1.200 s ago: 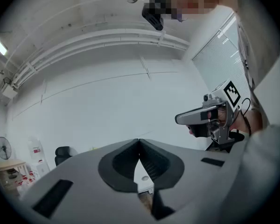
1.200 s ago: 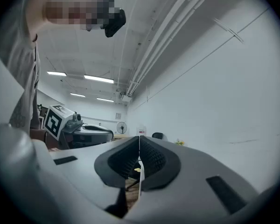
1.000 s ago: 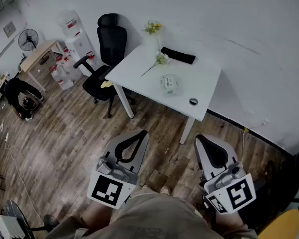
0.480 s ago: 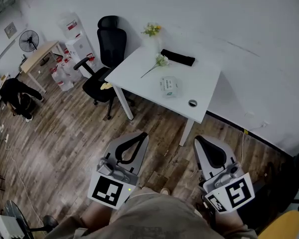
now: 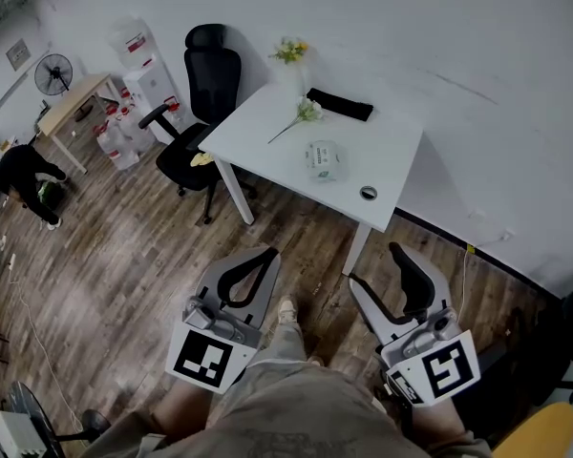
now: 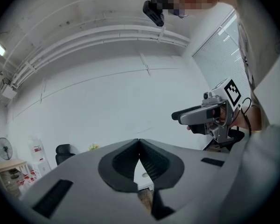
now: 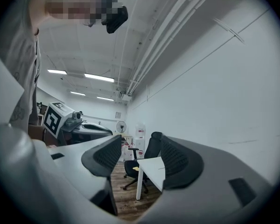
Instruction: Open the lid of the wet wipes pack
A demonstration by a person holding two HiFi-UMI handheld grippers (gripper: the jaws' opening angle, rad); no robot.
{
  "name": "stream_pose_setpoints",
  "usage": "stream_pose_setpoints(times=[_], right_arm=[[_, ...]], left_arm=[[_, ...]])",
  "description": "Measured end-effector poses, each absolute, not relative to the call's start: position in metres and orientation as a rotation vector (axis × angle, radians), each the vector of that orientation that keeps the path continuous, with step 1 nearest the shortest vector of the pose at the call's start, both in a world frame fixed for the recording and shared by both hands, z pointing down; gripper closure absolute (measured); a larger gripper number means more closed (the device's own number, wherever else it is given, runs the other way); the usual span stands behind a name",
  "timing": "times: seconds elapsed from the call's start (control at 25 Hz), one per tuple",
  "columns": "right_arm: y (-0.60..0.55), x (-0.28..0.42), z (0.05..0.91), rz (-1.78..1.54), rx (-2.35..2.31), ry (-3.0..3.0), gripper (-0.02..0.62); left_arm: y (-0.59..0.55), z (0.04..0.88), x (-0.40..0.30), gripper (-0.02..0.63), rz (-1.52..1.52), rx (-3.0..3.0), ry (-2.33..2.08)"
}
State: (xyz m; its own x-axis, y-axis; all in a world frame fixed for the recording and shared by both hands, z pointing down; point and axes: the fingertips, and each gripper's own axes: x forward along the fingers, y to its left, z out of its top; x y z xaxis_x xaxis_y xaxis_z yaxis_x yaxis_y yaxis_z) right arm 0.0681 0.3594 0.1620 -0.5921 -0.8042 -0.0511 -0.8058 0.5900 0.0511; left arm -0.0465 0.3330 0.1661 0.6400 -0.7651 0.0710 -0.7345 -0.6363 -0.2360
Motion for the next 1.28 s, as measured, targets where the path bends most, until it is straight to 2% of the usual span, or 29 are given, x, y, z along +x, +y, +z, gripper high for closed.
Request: stream_pose_setpoints(times=[0.48, 1.28], right_arm=[[0.283, 0.06, 0.185, 0.078, -1.464, 2.809, 0.334], [0.038, 0.006, 0.207, -0.056, -1.575, 2.883, 0.334]], left_arm=[[0.259, 0.184, -0.065, 0.589, -0.216, -2.684, 1.265], [0.015, 0.2, -0.114, 0.589, -0.254, -2.784, 1.234]])
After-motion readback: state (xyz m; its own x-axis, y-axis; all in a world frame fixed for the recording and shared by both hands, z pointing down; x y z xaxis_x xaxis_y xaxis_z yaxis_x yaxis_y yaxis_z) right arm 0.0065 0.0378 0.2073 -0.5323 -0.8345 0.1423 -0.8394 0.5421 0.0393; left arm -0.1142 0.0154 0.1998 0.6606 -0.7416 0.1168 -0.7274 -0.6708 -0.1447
